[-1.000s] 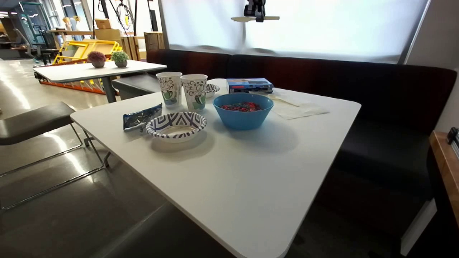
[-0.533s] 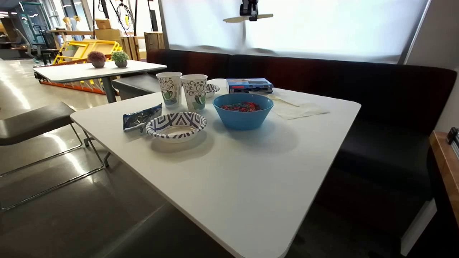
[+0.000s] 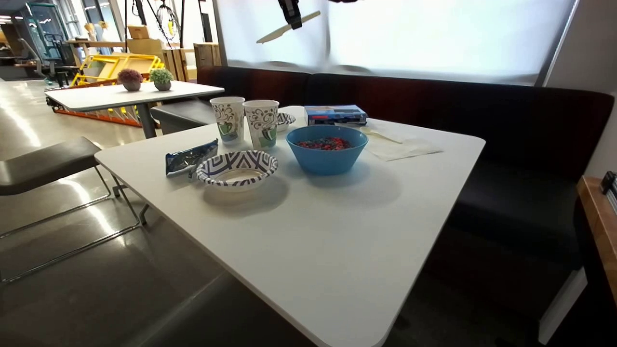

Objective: Put the knife in the cup furthest from you

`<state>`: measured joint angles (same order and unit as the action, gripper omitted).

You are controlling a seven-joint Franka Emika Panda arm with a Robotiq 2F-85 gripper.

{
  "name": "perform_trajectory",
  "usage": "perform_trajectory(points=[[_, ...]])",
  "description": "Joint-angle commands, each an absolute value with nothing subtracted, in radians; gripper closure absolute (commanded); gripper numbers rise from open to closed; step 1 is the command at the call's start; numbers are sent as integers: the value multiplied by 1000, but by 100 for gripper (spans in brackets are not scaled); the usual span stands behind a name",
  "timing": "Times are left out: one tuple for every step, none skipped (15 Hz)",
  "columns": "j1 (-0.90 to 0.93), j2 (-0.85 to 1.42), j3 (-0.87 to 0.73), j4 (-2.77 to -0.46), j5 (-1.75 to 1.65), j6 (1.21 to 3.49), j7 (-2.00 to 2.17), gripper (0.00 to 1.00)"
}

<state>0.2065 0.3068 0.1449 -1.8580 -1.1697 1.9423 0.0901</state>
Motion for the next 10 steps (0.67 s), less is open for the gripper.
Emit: perform_trajectory(points=[[238,452,146,-1668,-1202,1819,-104,97],[248,484,144,-1629,-1211,1787,-150,97],[255,510,144,-1594,-1218,1764,-202,97],[262,537,142,-1562,-1228,1742,-251,97],[268,561,141,-1532,-1237,1726,-303,97],[275,585,138,-1503,-1250,1706,-350,97],[282,608,134,-1477,-1266,1686,-394,97],[289,627,130,-1452,-1284,1669,-439,97],[297,647,127,-1430,-1309,1654,-480,97],[301,665,125,-1408,-1327,1646,-513,97]])
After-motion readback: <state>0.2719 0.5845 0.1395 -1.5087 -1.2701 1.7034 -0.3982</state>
